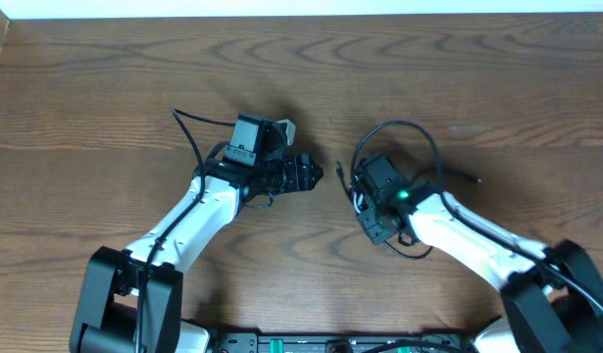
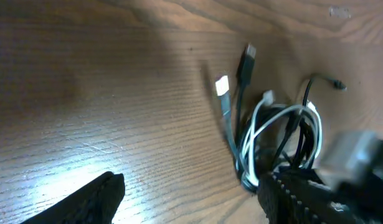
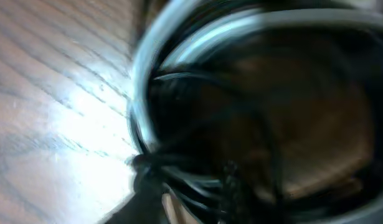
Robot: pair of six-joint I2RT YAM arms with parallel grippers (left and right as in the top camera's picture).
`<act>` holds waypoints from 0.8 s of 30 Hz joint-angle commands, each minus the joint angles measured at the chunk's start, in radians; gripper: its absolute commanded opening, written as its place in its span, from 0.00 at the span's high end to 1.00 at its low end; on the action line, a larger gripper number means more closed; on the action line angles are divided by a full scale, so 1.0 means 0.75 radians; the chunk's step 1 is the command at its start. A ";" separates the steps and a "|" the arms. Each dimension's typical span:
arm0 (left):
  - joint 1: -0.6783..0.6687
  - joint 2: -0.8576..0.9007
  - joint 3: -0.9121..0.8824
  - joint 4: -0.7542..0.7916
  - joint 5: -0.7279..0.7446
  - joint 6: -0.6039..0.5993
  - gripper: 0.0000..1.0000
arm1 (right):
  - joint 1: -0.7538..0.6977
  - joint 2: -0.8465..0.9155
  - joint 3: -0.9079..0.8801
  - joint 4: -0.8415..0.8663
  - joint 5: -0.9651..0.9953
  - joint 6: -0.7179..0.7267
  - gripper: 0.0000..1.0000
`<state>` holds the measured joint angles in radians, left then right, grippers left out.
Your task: Untangle cables
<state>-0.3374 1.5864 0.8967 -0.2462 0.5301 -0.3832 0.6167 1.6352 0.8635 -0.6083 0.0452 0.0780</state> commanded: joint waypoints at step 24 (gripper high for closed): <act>0.010 0.015 0.043 -0.008 0.067 0.102 0.27 | -0.117 0.007 0.175 -0.164 -0.525 -0.112 0.69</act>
<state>-0.3363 1.5864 0.8967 -0.2508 0.5709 -0.3313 0.5133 1.6592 0.9668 -0.7139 -0.3416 0.0689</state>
